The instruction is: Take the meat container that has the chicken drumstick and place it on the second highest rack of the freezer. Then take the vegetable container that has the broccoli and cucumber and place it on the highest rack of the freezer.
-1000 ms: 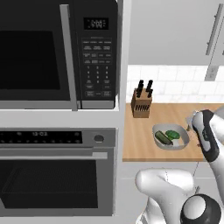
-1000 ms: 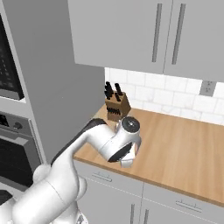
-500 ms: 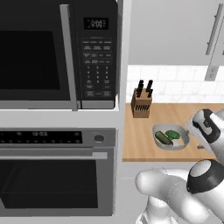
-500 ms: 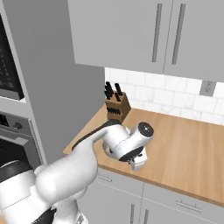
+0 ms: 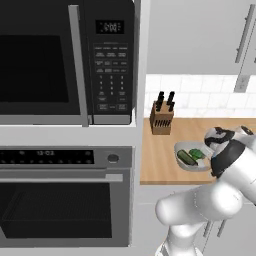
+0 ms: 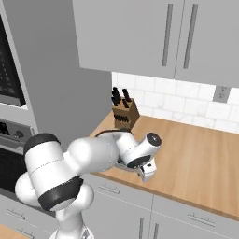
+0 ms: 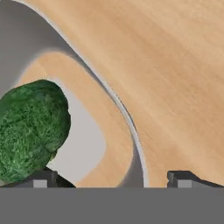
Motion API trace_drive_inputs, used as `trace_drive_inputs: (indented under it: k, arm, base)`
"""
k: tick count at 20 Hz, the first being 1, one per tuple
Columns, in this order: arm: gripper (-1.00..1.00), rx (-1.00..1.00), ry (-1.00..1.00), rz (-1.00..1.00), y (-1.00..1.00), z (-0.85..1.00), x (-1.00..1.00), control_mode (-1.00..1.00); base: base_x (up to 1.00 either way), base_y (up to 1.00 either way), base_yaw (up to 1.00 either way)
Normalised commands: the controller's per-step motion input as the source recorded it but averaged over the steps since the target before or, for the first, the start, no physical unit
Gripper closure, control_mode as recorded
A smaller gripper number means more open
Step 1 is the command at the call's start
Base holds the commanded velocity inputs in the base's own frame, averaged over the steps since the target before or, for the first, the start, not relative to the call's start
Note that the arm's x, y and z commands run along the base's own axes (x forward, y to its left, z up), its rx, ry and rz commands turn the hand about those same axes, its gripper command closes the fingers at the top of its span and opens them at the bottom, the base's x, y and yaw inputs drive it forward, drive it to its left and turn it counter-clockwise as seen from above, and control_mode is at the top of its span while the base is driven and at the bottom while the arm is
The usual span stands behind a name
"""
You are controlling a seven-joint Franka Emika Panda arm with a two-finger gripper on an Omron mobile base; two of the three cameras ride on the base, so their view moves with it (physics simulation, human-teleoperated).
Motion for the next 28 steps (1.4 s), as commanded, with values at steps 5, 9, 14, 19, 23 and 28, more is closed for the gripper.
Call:
trace_drive_inputs:
  k: [5,9,14,19,23,28]
  arm:
    - [-1.0,0.0,0.08,0.02,-0.11,-0.52,0.25,-1.0]
    - [-1.0,0.0,0.09,0.02,-0.02,-0.59,0.18,-1.0]
    - [1.0,-0.04,0.03,0.03,0.1,-0.56,-0.01,-1.0]
    - [1.0,0.0,0.0,0.05,0.36,-0.09,-0.04,-1.0]
    - [1.0,0.0,0.0,0.03,0.4,-0.03,-0.12,-1.0]
    - [1.0,0.0,-0.03,0.0,0.31,0.13,-0.21,-1.0]
  base:
    - [0.0,0.0,0.0]
    - [0.0,0.0,0.0]
    - [0.0,0.0,0.0]
    - [0.0,0.0,0.0]
    - [0.0,0.0,0.0]
    - [0.0,0.0,0.0]
